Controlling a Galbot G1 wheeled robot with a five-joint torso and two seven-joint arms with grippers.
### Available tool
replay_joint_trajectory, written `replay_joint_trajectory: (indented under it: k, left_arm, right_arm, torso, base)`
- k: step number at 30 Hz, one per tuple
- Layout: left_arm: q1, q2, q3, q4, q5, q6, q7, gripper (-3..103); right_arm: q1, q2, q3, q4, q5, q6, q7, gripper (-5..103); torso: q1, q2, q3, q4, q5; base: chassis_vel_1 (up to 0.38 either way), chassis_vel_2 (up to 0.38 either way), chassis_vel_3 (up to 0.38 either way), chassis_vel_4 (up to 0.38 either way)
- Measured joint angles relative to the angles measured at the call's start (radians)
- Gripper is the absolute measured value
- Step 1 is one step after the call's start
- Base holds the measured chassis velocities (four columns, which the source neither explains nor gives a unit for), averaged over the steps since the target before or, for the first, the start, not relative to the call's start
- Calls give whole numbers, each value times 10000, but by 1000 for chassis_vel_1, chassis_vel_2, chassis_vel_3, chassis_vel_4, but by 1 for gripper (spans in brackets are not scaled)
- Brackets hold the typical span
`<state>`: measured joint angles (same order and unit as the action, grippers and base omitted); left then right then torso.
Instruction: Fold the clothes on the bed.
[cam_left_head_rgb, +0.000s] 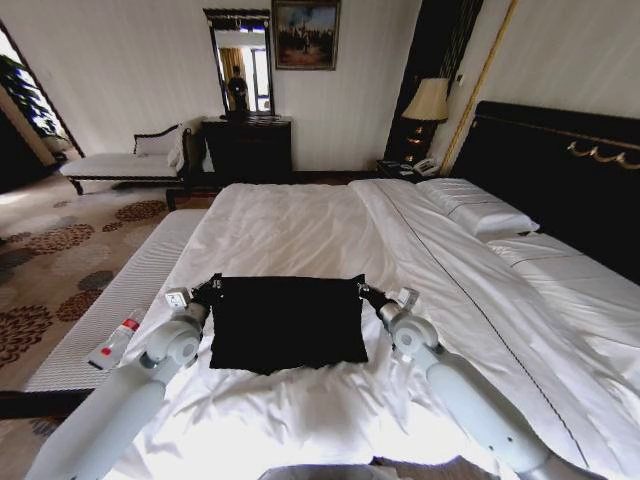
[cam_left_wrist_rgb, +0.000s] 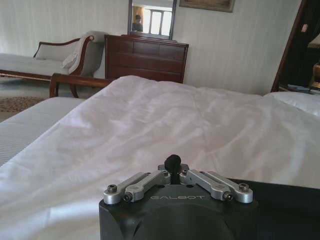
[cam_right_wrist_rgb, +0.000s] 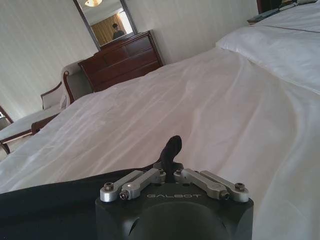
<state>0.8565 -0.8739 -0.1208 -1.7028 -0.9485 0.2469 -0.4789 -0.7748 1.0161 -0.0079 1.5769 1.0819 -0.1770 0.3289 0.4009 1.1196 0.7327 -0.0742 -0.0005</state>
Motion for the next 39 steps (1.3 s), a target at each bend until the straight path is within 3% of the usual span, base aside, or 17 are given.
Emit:
replay_joint_trajectory:
  k: [5,9,16,19,24,31,39]
  left_arm:
    - [-1923,-1082,1378,2165,856,-317,416,2]
    - [-2789,-1650,1895,3508,1071,-485,653,2]
    - [-3511,-2126,2231,5064,1205,-769,941,2]
    - [-3807,-2425,2363,5639,1271,-964,1067,2]
    - [-3929,-2632,2565,6018,1472,-1458,1258,2]
    - [-3860,-2774,2568,6060,1611,-1761,1487,2]
    - [-3072,-2323,2148,4858,1593,-2007,1487,2]
  right_arm:
    - [1274,968,-561,-2142,-570,532,-609,1]
    - [1853,1393,-674,-3225,-720,803,-834,1]
    - [2398,1827,-740,-4478,-819,1114,-1155,1]
    - [2523,2115,-760,-5203,-1058,1568,-1372,1]
    - [2479,2355,-595,-5784,-1494,2328,-1811,1]
    - [2253,2403,-321,-5749,-1618,2827,-2020,1]
    - [1545,1810,-173,-4559,-2572,3293,-2065,1]
  torso:
    - [3,-1,0,-1,6]
    - [-3,0,-2,-5,3]
    - [-2,1,-2,2,3]
    - [-3,1,-3,-1,5]
    - [-4,2,-3,0,5]
    - [-5,4,-4,-4,5]
    - [-5,4,-5,-1,3]
  base:
    - [0,0,0,0]
    - [0,0,0,0]
    - [0,0,0,0]
    - [0,0,0,0]
    - [0,0,0,0]
    - [0,0,0,0]
    - [0,0,0,0]
